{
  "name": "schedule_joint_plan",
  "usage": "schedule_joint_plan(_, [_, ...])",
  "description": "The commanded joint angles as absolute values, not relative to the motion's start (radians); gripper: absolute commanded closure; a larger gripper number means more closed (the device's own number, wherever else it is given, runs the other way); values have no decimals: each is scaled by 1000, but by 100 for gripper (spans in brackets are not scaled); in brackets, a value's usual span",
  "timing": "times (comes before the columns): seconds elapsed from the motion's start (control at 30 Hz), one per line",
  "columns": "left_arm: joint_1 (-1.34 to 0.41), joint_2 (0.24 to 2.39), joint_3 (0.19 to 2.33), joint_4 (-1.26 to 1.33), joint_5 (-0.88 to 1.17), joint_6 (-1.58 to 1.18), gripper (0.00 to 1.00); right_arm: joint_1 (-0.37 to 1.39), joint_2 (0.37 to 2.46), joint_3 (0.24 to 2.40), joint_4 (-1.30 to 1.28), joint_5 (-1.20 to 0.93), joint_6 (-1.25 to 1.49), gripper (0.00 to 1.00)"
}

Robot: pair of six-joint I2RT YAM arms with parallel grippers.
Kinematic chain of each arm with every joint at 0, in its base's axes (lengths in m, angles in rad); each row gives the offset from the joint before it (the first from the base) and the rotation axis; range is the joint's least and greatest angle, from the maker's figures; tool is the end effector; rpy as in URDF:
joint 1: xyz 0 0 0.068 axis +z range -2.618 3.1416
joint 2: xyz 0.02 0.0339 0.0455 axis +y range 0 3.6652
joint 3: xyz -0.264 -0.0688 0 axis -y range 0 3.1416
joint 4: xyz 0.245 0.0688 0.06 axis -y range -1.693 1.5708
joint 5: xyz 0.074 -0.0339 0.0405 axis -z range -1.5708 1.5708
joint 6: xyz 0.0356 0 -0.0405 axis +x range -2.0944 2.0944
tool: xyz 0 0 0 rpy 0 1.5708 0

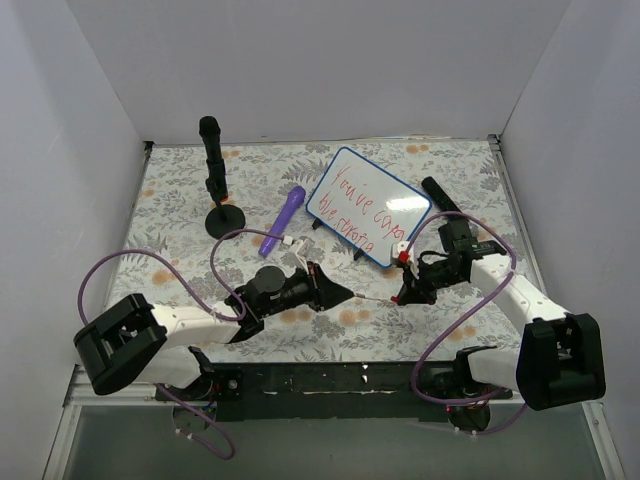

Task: Write a sentence on the whiteboard
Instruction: Close the whiteboard marker at the center of the board.

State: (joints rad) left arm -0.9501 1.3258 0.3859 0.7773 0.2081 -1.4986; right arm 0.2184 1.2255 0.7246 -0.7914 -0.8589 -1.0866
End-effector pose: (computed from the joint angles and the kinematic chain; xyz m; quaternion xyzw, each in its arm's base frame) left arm 0.1431 -0.2128 0.1896 -0.1406 0.7480 -0.6325 0.1442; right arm 0.1905 0.0699 0.2034 -0.5926 0.6803 0.3210 0.2879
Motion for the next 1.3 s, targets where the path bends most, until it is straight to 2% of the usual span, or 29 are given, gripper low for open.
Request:
schedule_joint_plan(0.0, [-940, 1188, 385, 668, 135, -1427, 100, 222, 1189, 686, -667, -576, -936, 99])
schedule_joint_plan(0.1, [-937, 1085, 356, 575, 88, -1393, 100, 221, 1193, 666, -657, -468, -901, 98])
schedule_joint_plan(0.27, [-930, 904, 302, 443, 26, -1362, 100, 222, 1216, 650, -644, -396, -868, 90])
schedule_joint_plan(0.37, [-927, 817, 278, 391, 14, -1356, 100, 222, 1235, 666, -661, -399, -845, 79])
schedule_joint_plan(0.4, [-925, 801, 272, 376, 11, -1356, 100, 221, 1241, 672, -672, -400, -844, 70])
schedule_joint_plan(0.5, [-922, 741, 253, 348, -18, -1355, 100, 219, 1250, 698, -718, -410, -842, 52])
schedule_joint_plan(0.53, [-922, 730, 249, 344, -20, -1353, 100, 219, 1250, 706, -730, -411, -844, 50])
schedule_joint_plan(0.7, [-923, 667, 230, 319, -25, -1355, 100, 203, 1220, 776, -833, -420, -912, 48])
schedule_joint_plan(0.83, [-922, 624, 226, 282, -40, -1338, 100, 199, 1177, 810, -882, -419, -1098, 48])
schedule_joint_plan(1.0, [-922, 580, 221, 238, -54, -1335, 100, 198, 1132, 746, -986, -480, -1748, 41])
schedule_joint_plan(1.27, [-922, 543, 229, 178, -74, -1341, 100, 199, 1339, 795, -1015, -411, -2086, 42])
